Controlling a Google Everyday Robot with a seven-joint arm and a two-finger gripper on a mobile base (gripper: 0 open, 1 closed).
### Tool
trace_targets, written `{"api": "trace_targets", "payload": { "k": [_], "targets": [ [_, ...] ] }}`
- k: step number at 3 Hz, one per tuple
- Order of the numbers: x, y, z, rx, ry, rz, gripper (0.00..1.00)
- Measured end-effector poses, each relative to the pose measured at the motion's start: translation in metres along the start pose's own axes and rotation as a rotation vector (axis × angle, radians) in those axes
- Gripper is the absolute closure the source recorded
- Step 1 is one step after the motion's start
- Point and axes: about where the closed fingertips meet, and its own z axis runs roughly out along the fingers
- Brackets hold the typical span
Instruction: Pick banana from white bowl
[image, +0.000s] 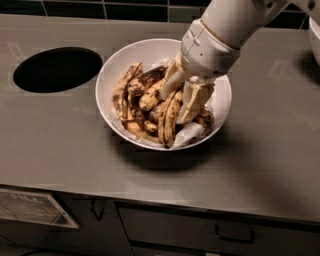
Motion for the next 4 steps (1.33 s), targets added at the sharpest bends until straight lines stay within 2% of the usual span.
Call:
{"api": "trace_targets", "payload": {
  "k": [2,3,4],
  "targets": [
    [-0.015,-0.004,-0.023,0.073,0.013,0.004,1.0],
    [-0.036,-0.007,-0.049,0.133,0.008,-0.015,1.0],
    [-0.036,-0.007,-0.049,0.133,0.008,-0.015,1.0]
  ]
}}
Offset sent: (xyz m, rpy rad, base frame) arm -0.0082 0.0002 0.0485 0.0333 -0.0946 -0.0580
